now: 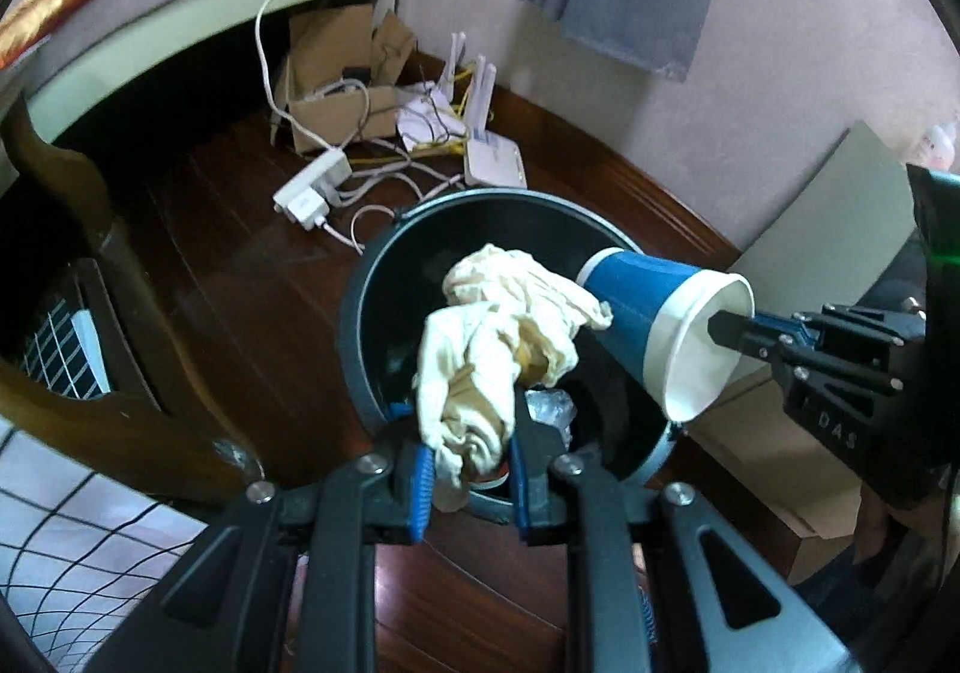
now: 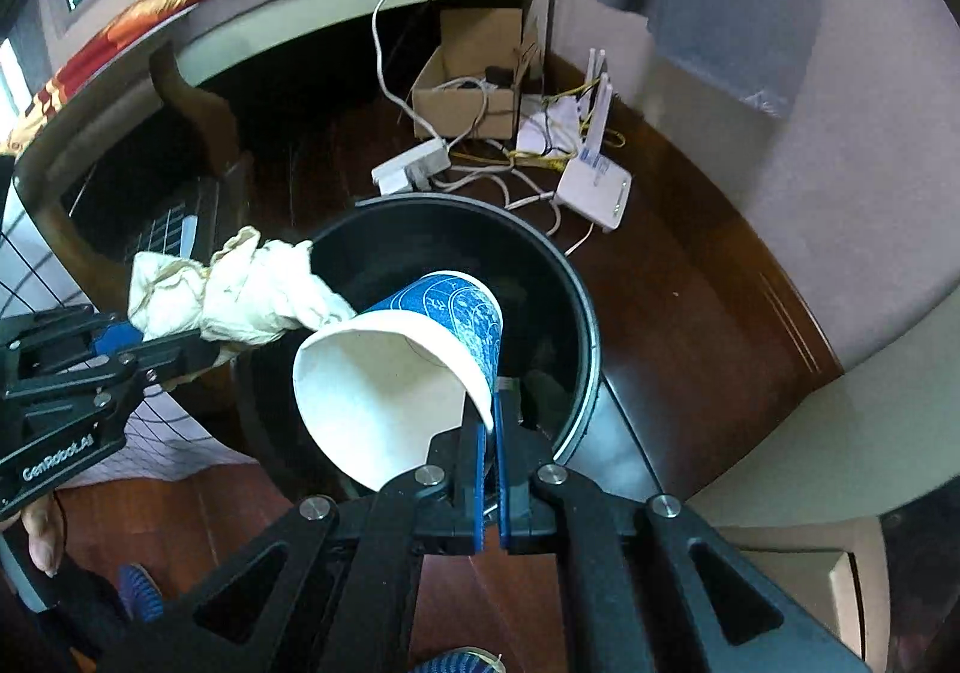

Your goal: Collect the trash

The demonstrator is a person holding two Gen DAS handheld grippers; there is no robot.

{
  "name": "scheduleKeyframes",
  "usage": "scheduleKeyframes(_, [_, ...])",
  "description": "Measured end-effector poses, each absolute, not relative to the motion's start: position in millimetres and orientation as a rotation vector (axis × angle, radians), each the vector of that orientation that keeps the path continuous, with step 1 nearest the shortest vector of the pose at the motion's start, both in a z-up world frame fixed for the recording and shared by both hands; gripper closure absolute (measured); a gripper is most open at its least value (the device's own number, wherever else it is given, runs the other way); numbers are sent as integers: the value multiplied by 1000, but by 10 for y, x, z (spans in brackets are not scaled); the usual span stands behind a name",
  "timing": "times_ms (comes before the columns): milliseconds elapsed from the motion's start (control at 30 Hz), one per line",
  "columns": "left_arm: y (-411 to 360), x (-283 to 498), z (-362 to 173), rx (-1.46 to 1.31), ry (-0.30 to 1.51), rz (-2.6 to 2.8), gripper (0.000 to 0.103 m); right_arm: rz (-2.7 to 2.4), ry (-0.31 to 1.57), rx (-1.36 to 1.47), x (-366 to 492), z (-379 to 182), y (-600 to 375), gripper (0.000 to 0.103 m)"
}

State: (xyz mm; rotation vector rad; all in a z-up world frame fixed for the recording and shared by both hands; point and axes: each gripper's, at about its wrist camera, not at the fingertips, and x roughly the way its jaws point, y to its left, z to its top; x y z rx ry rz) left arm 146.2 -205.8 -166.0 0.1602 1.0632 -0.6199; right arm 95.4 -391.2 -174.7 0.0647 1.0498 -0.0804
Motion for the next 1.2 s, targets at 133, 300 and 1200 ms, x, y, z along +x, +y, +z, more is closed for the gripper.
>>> scheduleKeyframes(133, [-2124,1528,-1755,153,1087,-620,81,-63,1064,37,1034,-1837,-3863,100])
scheduleKeyframes(300, [-2198,1600,-1865,154,1120,-644,80,-46,1083,11,1137,-1949,-3823,100])
scheduleKeyframes(1200, [-1982,1632,-2037,211,1098,-446,0,-247,1139,-129,1142,-2148,-4016,0])
